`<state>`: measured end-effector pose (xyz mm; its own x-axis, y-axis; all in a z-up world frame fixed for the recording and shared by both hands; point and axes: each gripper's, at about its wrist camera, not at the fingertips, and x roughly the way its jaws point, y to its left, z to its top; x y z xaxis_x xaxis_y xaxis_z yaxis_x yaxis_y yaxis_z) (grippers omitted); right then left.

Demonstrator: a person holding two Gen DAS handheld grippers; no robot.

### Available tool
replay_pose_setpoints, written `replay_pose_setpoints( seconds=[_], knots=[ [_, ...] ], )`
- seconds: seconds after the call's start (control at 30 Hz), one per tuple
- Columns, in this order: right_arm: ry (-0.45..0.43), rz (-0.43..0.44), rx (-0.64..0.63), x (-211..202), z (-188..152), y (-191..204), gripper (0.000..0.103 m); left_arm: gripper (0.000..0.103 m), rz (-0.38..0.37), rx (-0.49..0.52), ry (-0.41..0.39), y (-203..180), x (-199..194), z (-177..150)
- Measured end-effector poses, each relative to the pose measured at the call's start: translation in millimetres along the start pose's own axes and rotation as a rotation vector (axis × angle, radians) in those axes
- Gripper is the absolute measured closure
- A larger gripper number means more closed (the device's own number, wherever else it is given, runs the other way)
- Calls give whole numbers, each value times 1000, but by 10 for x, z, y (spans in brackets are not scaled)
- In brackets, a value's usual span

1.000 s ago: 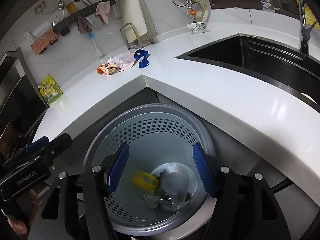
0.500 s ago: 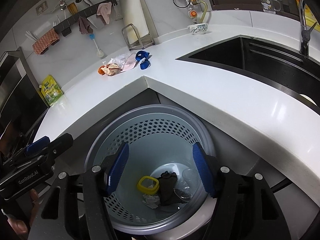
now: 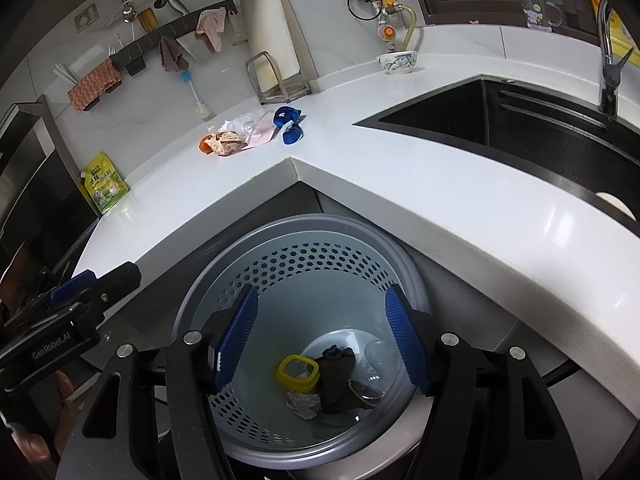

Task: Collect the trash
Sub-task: 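Move the right tool to the blue lanyard and close on it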

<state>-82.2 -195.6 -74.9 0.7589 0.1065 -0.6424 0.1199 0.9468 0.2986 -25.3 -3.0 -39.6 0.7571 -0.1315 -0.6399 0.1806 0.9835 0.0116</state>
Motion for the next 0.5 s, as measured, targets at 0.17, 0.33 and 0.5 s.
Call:
replay_pose_setpoints(
  seconds=[0.17, 0.33, 0.5],
  knots=[
    [-22, 1, -8, -63, 93, 9, 39, 11, 20, -18, -28, 100, -75, 134],
    [-41, -9, -43, -108, 195, 50, 38, 10, 29, -40, -66, 244, -154, 323],
    [-40, -10, -82, -43, 325, 113, 38, 9, 64, -41, -96, 355, -175, 563]
  ],
)
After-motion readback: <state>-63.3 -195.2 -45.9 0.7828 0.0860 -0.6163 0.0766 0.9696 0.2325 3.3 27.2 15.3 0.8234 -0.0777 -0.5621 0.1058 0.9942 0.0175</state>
